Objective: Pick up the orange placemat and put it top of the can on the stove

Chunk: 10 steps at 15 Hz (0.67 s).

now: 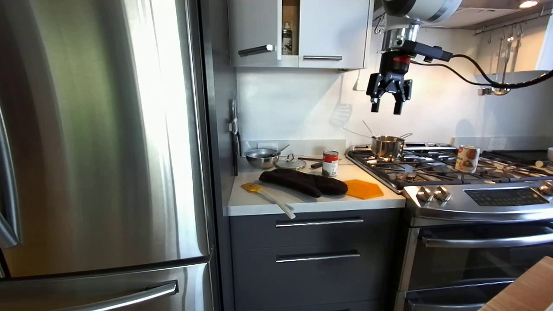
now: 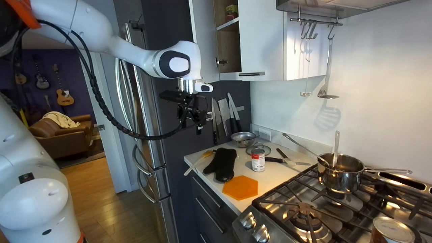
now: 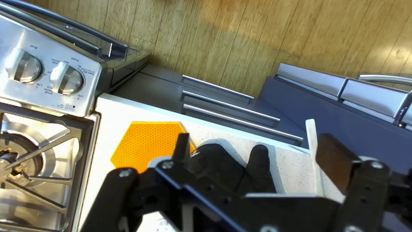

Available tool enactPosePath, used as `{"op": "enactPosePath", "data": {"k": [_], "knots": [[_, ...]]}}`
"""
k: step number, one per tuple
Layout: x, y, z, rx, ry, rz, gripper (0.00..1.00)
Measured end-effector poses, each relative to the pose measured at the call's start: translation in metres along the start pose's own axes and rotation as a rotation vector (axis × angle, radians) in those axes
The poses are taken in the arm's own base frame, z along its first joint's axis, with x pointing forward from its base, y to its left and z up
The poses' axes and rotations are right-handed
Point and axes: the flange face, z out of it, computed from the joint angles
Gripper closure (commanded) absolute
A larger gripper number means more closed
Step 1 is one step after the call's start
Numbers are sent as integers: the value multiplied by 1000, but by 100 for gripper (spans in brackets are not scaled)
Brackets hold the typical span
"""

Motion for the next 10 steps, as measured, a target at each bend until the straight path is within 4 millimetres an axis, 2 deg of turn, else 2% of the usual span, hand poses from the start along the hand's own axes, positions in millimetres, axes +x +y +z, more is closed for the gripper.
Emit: {"op": "enactPosePath", "data": {"k": [3,5,10], "knots": [[8,3,2,-1,8,5,0],[25,11,11,-3,26,20,0],[77,37,54,-15,43,54,0]]}}
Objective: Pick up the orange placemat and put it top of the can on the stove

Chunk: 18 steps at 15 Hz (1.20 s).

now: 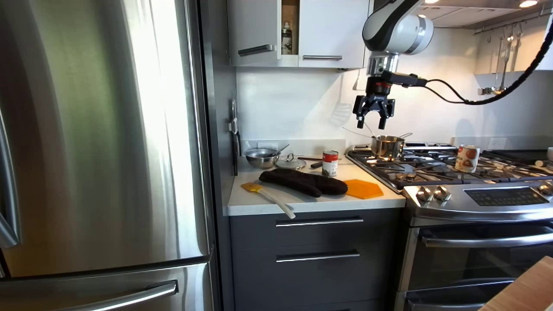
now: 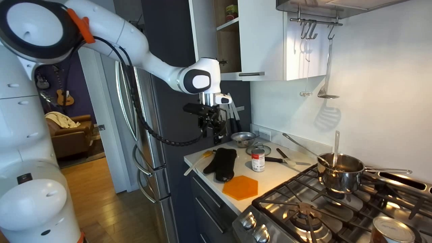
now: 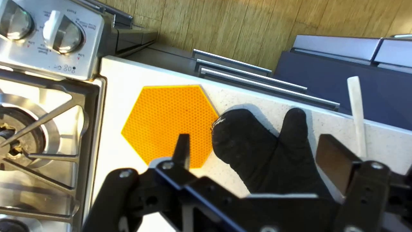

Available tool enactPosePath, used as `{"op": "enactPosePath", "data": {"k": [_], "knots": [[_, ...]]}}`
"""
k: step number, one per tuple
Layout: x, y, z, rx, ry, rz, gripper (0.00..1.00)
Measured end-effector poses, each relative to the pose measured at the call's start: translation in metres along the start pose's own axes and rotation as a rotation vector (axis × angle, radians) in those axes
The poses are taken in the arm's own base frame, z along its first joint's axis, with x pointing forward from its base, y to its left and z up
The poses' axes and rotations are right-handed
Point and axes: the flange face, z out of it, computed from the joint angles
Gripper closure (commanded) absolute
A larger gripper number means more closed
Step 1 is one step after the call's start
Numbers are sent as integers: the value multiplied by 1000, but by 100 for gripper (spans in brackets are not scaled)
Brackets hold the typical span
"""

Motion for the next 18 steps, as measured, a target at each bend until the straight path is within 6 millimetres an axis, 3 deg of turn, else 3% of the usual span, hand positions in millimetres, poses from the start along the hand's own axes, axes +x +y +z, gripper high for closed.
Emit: {"op": "enactPosePath", "data": {"k": [7,13,15,18], "knots": [[63,39,68,-11,-40,-80,0],[95,76,112,-2,-68,-175,0],[97,80,119,-1,-73,-175,0],[98,76,113,-1,-64,-181,0]]}}
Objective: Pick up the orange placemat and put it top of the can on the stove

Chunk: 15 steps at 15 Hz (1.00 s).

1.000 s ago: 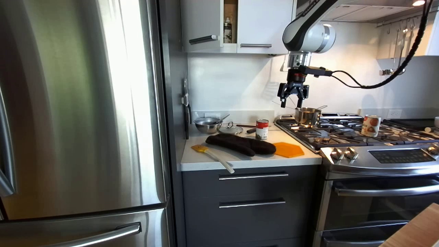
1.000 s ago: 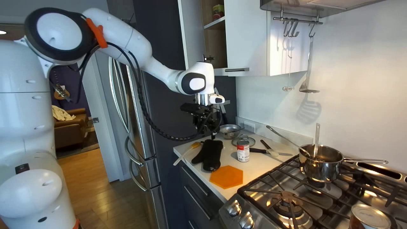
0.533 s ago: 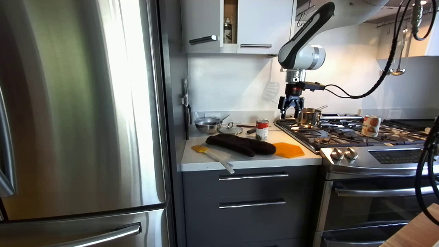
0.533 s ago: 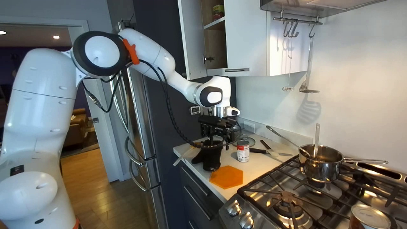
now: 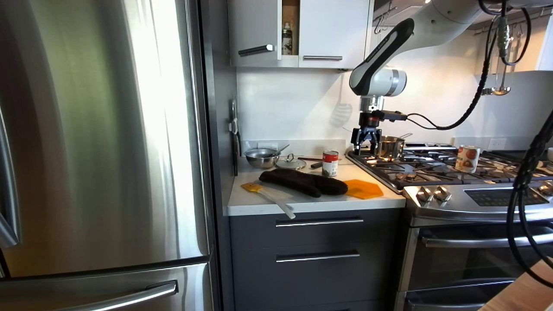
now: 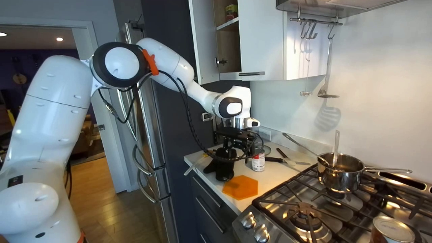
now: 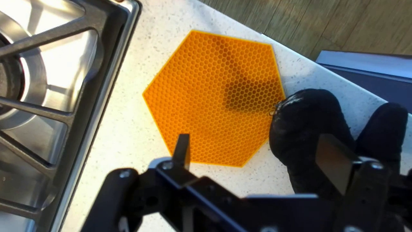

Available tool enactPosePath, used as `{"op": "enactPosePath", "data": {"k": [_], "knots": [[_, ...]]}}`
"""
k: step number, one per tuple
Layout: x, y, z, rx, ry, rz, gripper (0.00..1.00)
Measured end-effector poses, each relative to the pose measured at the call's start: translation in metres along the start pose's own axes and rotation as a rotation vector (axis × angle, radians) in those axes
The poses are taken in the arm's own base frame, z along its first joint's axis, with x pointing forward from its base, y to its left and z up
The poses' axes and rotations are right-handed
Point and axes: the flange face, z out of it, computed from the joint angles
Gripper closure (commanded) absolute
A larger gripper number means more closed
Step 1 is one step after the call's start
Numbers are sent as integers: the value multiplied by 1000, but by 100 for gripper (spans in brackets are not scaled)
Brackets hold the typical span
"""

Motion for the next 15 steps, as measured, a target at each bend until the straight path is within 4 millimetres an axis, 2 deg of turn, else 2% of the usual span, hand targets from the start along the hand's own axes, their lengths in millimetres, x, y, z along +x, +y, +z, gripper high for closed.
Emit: {"op": "enactPosePath", "data": {"k": [4,7,15], "knots": [[1,-1,-1,0,2,-2,0],[0,4,7,19,-47,-4,0],[12,45,42,41,-104,25,0]]}}
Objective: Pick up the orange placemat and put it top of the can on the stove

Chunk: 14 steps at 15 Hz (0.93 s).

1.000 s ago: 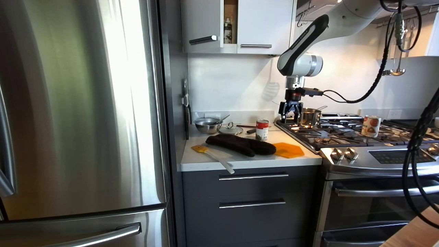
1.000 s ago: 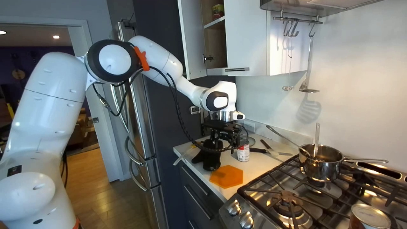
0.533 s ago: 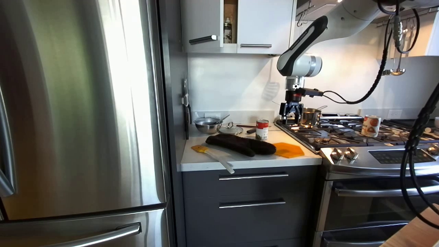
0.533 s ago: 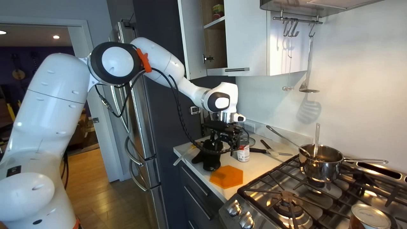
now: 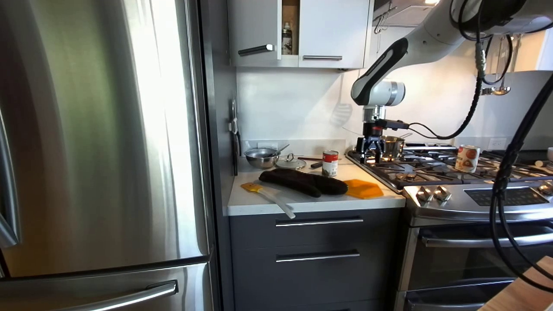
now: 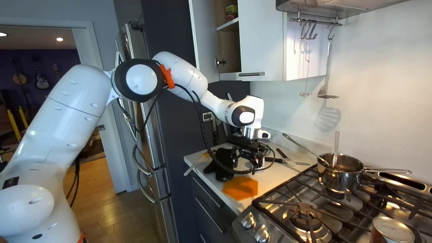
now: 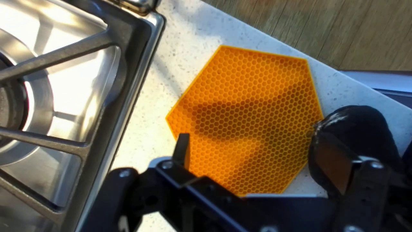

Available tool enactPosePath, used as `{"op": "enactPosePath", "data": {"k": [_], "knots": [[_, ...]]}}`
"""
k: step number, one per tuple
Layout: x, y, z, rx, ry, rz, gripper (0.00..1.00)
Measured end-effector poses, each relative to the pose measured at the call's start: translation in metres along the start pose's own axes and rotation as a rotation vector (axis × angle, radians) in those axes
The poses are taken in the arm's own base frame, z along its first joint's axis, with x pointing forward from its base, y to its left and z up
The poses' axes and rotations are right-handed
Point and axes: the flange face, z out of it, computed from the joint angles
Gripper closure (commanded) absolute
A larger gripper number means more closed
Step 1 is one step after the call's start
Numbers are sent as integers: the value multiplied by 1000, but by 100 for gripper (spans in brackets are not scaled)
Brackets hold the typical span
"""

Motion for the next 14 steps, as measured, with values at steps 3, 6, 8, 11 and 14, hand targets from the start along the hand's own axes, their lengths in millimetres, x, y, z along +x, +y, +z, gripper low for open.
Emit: {"op": "enactPosePath", "data": {"k": [3,6,8,11,14], "knots": [[10,12,15,-13,-7,-2,0],[21,19,30,-31,-19,-22,0],[27,21,41,-35,-27,-60,0],[34,23,54,-32,-59,-128,0],[40,26,61,-27,-74,-173,0]]}}
